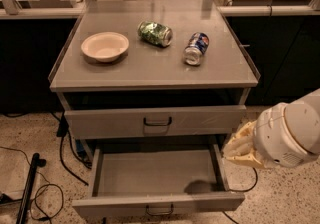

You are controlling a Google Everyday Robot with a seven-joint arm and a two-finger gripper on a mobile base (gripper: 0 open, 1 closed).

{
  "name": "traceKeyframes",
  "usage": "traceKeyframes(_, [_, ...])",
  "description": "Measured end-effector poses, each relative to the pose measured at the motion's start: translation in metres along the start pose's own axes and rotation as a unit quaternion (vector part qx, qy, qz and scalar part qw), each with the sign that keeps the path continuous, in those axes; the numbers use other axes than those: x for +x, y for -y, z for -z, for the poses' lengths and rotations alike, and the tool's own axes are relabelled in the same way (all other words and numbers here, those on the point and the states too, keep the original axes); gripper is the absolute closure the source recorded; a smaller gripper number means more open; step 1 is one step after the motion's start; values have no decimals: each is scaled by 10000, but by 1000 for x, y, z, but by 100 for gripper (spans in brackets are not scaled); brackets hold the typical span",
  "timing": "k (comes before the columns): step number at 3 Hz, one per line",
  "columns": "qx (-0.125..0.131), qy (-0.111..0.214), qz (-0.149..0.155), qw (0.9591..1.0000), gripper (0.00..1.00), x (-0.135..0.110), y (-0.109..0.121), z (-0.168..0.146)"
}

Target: Close middle drawer

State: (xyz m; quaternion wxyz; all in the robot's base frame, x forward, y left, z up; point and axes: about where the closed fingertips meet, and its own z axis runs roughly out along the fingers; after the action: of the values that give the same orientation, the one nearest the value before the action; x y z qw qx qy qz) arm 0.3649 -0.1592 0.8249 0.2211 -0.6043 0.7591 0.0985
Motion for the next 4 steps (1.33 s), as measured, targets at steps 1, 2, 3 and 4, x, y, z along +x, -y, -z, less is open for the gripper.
traceKeyframes(1, [-1,-1,0,10000,100,0,0,0])
traceKeyframes(2, [-123,115,-102,9998,100,3,-10,-23])
traceKeyframes(3, [-101,557,-281,9980,100,11,-30,-68])
traceKeyframes(4, [229,979,-291,9945,100,21,-42,-102])
